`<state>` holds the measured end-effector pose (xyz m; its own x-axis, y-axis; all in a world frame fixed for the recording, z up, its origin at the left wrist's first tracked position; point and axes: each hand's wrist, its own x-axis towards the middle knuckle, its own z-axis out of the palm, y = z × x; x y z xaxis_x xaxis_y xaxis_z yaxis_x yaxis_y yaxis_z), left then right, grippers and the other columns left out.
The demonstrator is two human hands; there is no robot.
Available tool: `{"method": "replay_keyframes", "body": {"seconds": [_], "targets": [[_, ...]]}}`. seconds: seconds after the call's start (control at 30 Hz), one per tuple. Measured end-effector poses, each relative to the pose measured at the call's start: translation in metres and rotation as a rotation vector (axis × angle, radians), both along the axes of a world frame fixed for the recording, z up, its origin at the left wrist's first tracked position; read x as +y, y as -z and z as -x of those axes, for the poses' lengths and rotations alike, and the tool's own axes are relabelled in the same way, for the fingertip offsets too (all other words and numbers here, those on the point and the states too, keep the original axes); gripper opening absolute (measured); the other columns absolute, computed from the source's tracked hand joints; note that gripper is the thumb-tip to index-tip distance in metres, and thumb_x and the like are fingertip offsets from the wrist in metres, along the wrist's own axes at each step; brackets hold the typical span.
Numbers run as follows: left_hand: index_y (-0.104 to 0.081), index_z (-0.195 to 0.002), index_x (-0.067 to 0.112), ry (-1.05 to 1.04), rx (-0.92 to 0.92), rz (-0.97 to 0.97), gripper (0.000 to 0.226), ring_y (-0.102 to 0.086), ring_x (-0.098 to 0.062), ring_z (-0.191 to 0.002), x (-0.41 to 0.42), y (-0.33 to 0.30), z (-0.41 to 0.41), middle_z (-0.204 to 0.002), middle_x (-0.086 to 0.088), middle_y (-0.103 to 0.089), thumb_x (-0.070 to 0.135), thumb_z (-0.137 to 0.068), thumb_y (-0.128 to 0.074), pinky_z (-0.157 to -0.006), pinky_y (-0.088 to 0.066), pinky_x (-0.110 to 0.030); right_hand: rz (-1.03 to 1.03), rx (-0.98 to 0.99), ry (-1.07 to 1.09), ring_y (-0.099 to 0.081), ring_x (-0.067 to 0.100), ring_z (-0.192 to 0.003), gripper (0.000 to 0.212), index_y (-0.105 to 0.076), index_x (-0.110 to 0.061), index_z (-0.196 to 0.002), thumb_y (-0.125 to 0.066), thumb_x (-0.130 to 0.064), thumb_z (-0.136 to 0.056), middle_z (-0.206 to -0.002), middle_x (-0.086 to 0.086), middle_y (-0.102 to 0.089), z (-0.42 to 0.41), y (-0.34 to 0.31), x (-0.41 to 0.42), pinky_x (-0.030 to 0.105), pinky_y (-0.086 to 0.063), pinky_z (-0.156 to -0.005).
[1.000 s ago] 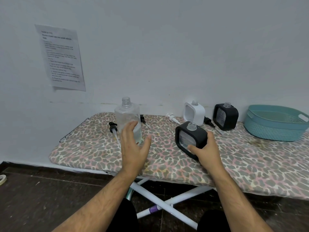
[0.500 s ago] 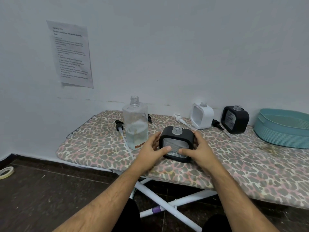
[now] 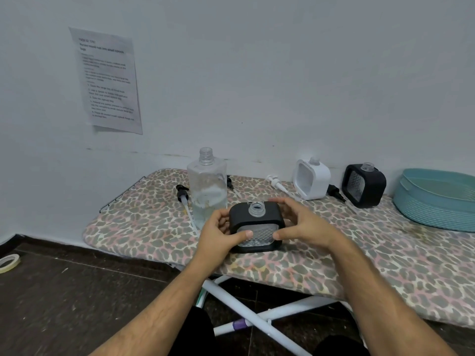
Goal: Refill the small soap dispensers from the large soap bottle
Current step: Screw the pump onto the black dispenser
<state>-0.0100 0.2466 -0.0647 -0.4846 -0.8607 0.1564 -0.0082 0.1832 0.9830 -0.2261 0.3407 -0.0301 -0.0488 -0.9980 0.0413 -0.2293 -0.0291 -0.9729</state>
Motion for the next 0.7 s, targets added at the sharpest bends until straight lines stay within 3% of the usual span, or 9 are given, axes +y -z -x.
{"method": "replay_keyframes", "body": {"seconds": [0.1, 0.2, 0.33, 0.53, 0.7], "targets": [[-0.056, -0.112, 0.015, -0.063, 0.023, -0.005, 0.060, -0.067, -0.018, -0.107, 0.001, 0.003, -0.006, -0.115, -0.006, -0.068, 0.016, -0.064, -0.092, -0.096, -0.055, -0.042, 0.002, -0.007, -0.020, -0.059, 0.012, -0.122, 0.072, -0.050, -0.025, -0.135, -0.080, -0.010, -0.071, -0.133, 0.000, -0.060, 0.014, -0.019, -0.006, 0.032, -0.048, -0.102], [-0.053, -0.108, 0.016, -0.125, 0.081, -0.030, 0.053, -0.068, -0.020, -0.104, 0.003, 0.005, -0.007, -0.113, -0.009, -0.067, 0.006, -0.069, -0.088, -0.089, -0.057, -0.041, 0.058, 0.041, 0.169, -0.064, 0.015, -0.113, 0.048, -0.057, -0.023, -0.126, -0.077, -0.016, -0.083, -0.126, 0.004, -0.064, 0.020, -0.028, -0.027, 0.030, -0.054, -0.089], [-0.052, -0.105, 0.019, -0.172, 0.094, -0.004, 0.050, -0.069, -0.007, -0.092, 0.007, 0.005, -0.002, -0.108, -0.004, -0.067, 0.005, -0.071, -0.085, -0.074, -0.057, -0.022, 0.096, 0.157, 0.311, -0.065, 0.019, -0.104, 0.028, -0.063, -0.020, -0.115, -0.073, -0.022, -0.089, -0.113, 0.004, -0.066, 0.017, -0.027, -0.067, 0.039, -0.058, -0.083], [-0.054, -0.110, 0.022, -0.184, 0.103, 0.014, 0.055, -0.069, -0.012, -0.100, 0.009, 0.007, -0.004, -0.108, 0.001, -0.070, 0.007, -0.069, -0.088, -0.085, -0.056, -0.031, 0.123, 0.284, 0.337, -0.065, 0.015, -0.091, 0.021, -0.068, -0.014, -0.109, -0.071, -0.017, -0.088, -0.102, 0.002, -0.068, 0.004, -0.020, -0.118, 0.027, -0.054, -0.070], [-0.056, -0.107, 0.022, -0.262, 0.123, 0.018, 0.055, -0.069, -0.009, -0.101, 0.009, 0.009, -0.001, -0.106, 0.006, -0.072, 0.006, -0.066, -0.089, -0.088, -0.055, -0.032, 0.097, 0.351, 0.297, -0.065, 0.014, -0.090, 0.019, -0.069, -0.014, -0.107, -0.069, -0.015, -0.088, -0.100, 0.000, -0.069, 0.003, -0.011, -0.156, 0.025, -0.049, -0.073]]}}
